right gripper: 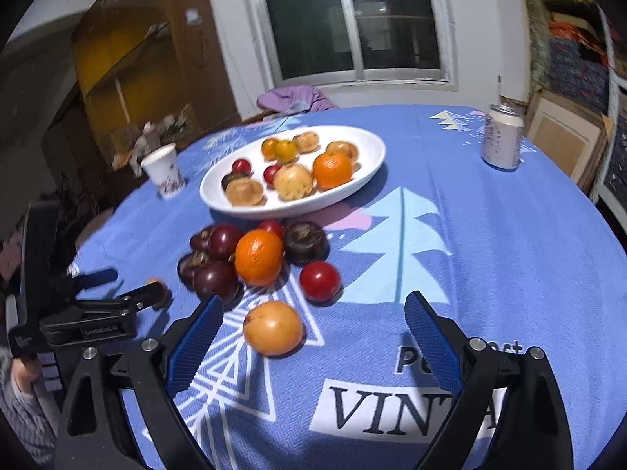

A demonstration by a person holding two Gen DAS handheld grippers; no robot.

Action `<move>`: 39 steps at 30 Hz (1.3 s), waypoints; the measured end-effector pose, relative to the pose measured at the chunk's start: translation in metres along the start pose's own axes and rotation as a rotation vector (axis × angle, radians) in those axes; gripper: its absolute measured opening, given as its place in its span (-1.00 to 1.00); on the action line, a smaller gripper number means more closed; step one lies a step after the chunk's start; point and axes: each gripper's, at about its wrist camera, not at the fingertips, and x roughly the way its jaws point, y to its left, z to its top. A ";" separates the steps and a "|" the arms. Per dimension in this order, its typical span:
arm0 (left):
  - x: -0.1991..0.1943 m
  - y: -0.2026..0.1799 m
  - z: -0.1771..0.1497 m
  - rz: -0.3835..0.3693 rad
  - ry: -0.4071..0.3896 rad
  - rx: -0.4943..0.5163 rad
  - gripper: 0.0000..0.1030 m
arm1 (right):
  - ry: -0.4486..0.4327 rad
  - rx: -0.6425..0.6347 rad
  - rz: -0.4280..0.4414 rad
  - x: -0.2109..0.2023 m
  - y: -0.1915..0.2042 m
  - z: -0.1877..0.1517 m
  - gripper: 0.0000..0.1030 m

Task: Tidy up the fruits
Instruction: 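Grasp a small tan round fruit with the left tool while the right tool grasps an orange fruit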

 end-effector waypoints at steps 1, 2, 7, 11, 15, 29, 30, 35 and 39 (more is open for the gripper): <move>0.000 -0.002 0.000 -0.004 0.001 0.014 0.92 | 0.011 -0.026 -0.002 0.002 0.005 -0.001 0.82; -0.001 -0.002 -0.001 -0.010 -0.006 0.015 0.92 | 0.015 -0.044 -0.001 0.004 0.008 -0.002 0.78; 0.000 -0.003 -0.002 -0.044 0.003 0.010 0.52 | 0.027 -0.062 0.004 0.006 0.012 -0.003 0.69; 0.002 -0.010 -0.002 -0.075 0.011 0.036 0.41 | 0.053 -0.059 0.010 0.011 0.012 -0.004 0.62; 0.001 -0.016 0.001 -0.112 -0.015 0.046 0.41 | 0.077 -0.072 0.024 0.016 0.016 -0.005 0.54; 0.007 -0.033 0.001 -0.145 0.016 0.117 -0.02 | 0.178 -0.047 0.069 0.035 0.018 -0.008 -0.08; 0.007 -0.033 0.001 -0.146 0.016 0.117 -0.04 | 0.179 -0.048 0.071 0.035 0.019 -0.008 -0.10; 0.005 -0.029 0.001 -0.164 0.010 0.100 -0.46 | 0.177 -0.040 0.086 0.035 0.018 -0.008 -0.19; 0.001 -0.029 0.001 -0.165 -0.009 0.102 -0.46 | 0.166 -0.027 0.100 0.032 0.016 -0.008 -0.19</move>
